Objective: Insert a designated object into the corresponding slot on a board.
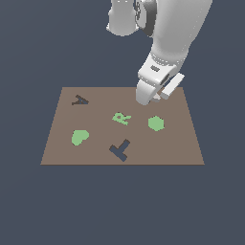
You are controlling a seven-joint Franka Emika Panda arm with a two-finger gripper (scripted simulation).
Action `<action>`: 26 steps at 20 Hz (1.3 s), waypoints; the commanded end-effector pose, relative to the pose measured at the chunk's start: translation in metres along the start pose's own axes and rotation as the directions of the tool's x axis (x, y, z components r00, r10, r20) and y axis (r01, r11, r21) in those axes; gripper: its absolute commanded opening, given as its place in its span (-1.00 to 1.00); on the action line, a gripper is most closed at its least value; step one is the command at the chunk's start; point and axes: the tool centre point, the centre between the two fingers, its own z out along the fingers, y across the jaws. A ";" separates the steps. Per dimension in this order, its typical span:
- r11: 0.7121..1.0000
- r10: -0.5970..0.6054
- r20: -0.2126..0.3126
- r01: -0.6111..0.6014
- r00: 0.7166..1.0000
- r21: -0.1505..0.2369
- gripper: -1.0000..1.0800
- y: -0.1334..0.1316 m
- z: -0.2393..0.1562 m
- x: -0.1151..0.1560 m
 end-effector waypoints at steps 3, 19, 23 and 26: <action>1.000 0.000 0.000 0.000 1.000 0.000 0.92 0.000 0.003 0.000; 1.000 -0.002 0.000 0.002 1.000 -0.001 -1.00 0.000 0.020 -0.001; 1.000 -0.002 0.000 0.002 1.000 -0.002 -1.00 0.000 0.019 -0.001; 1.000 -0.002 0.000 0.002 1.000 -0.002 -1.00 0.000 0.015 0.000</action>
